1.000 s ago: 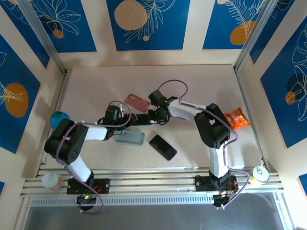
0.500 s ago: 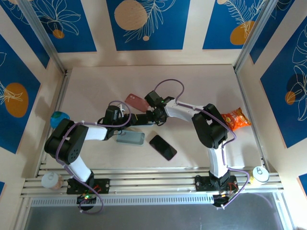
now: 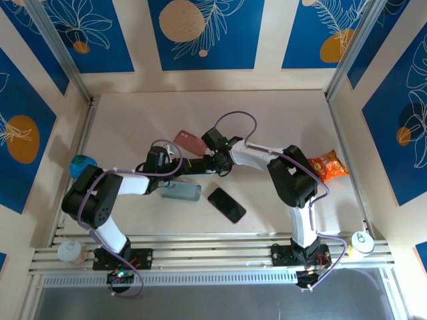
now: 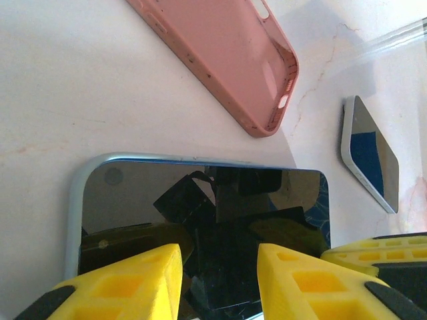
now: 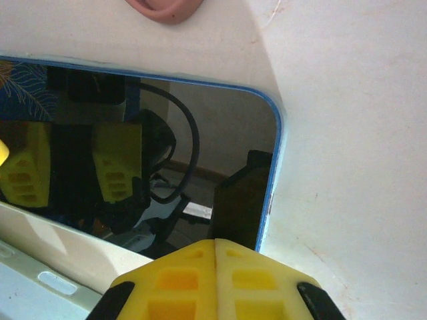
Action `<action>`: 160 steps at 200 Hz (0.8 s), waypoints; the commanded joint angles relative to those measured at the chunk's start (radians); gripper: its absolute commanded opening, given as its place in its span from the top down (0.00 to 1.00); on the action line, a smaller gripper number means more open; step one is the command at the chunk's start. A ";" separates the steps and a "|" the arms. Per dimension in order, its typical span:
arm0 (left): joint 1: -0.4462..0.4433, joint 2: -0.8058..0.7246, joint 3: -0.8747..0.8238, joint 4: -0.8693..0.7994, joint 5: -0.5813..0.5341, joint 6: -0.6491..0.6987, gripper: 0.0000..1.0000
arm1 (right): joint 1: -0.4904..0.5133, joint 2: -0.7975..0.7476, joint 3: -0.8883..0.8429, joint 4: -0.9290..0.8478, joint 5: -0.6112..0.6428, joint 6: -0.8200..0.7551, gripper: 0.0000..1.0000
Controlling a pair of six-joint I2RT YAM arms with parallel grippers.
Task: Put the phone into the phone case
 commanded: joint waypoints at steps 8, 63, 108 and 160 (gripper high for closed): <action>-0.004 0.013 0.009 -0.181 -0.038 0.045 0.63 | 0.053 0.157 -0.104 -0.195 -0.124 0.010 1.00; -0.003 0.021 0.058 -0.258 -0.031 0.086 0.63 | 0.024 0.012 -0.042 -0.193 -0.111 0.035 1.00; -0.003 0.039 0.085 -0.255 -0.027 0.076 0.64 | -0.024 -0.084 0.080 -0.131 -0.162 -0.006 1.00; -0.003 0.054 0.117 -0.250 -0.022 0.057 0.64 | -0.037 -0.081 0.127 -0.147 -0.157 -0.051 1.00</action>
